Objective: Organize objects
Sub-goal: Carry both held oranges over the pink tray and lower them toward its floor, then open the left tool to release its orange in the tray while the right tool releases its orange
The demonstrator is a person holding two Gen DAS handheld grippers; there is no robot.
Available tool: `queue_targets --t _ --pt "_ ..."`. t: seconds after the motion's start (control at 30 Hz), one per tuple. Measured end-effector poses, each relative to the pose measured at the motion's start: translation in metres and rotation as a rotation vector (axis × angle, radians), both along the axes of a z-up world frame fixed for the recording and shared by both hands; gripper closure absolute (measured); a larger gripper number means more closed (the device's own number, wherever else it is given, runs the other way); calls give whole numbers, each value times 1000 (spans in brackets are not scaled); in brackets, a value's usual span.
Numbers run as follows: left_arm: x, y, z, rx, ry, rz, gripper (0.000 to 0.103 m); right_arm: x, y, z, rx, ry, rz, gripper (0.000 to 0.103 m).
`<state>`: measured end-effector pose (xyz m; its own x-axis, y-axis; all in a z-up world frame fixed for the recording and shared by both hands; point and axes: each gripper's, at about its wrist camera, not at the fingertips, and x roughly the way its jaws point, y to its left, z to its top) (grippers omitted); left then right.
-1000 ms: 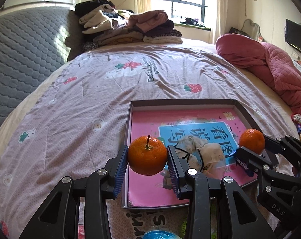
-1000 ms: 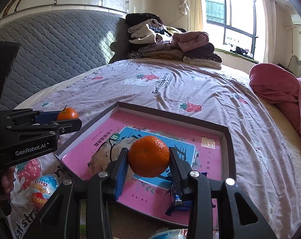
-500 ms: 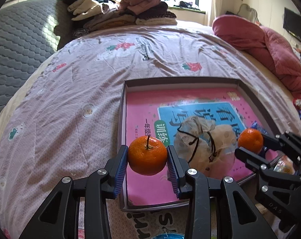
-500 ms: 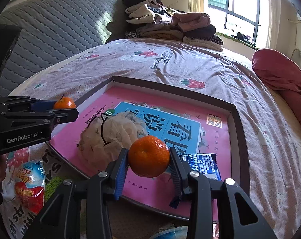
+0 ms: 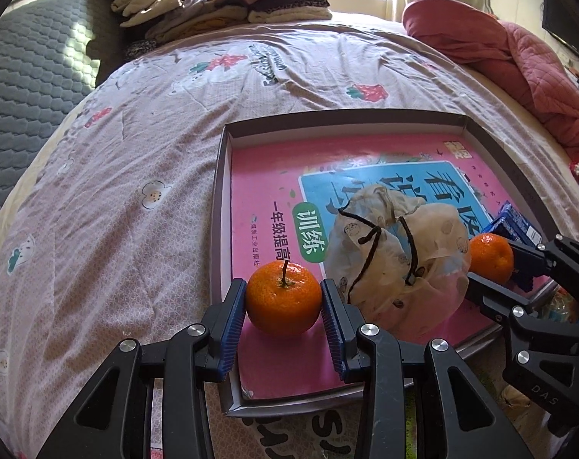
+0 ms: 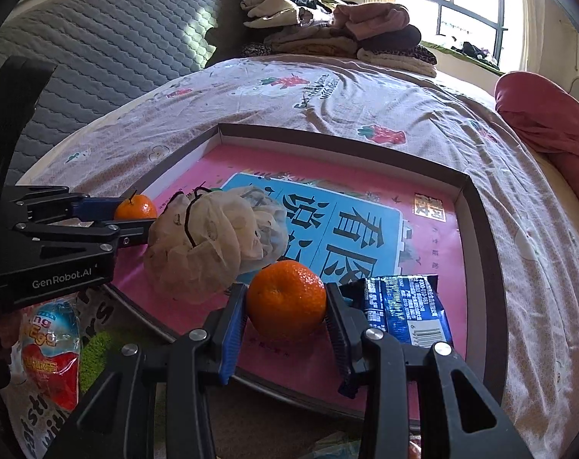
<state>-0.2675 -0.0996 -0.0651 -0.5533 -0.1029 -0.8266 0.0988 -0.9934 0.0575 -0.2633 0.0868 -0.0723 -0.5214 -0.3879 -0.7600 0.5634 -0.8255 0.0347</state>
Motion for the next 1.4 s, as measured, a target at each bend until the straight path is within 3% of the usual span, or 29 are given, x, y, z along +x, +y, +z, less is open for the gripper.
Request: queue_targets --t 0.4,0.8,1.4 --pt "-1 3 -6 -1 -45 -12 63 -3 0 -1 1 -34 -4 63" --pt "0 6 -6 -26 -55 -10 63 -18 -11 -2 71 -116 75 62" --pt "3 4 -5 -4 -58 1 63 -17 -12 -3 68 -136 58 62"
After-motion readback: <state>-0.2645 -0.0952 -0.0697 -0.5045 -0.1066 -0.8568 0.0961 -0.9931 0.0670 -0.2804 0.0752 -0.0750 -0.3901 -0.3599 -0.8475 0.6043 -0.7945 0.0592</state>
